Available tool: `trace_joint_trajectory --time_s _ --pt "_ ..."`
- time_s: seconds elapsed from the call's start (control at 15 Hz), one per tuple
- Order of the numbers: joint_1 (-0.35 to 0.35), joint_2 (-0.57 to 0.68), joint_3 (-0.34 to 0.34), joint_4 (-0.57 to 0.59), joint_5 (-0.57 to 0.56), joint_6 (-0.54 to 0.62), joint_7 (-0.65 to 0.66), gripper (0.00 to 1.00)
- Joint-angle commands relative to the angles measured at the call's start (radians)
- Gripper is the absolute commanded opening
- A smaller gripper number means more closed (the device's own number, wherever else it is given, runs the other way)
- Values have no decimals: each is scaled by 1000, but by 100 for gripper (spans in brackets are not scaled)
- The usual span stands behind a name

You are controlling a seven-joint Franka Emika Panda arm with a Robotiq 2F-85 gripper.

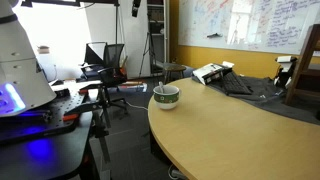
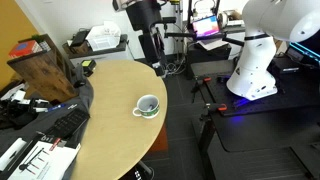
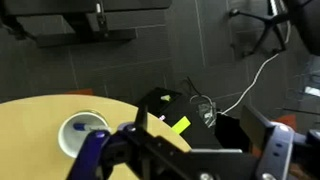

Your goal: Put the marker on the table

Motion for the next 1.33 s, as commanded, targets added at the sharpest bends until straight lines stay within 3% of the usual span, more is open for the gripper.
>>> trace_joint_trajectory --time_s 0.0,0.33,0.4,0.6,1.07,1.27 --pt "-17 0 16 2 3 -3 -3 100" --pt "-17 0 16 2 3 -3 -3 100" --pt "-28 23 16 14 7 9 62 100" --pt "-63 83 14 27 -11 117 195 100" --pt "-138 355 -59 29 10 467 355 100" --pt "-139 448 -85 24 44 538 449 100"
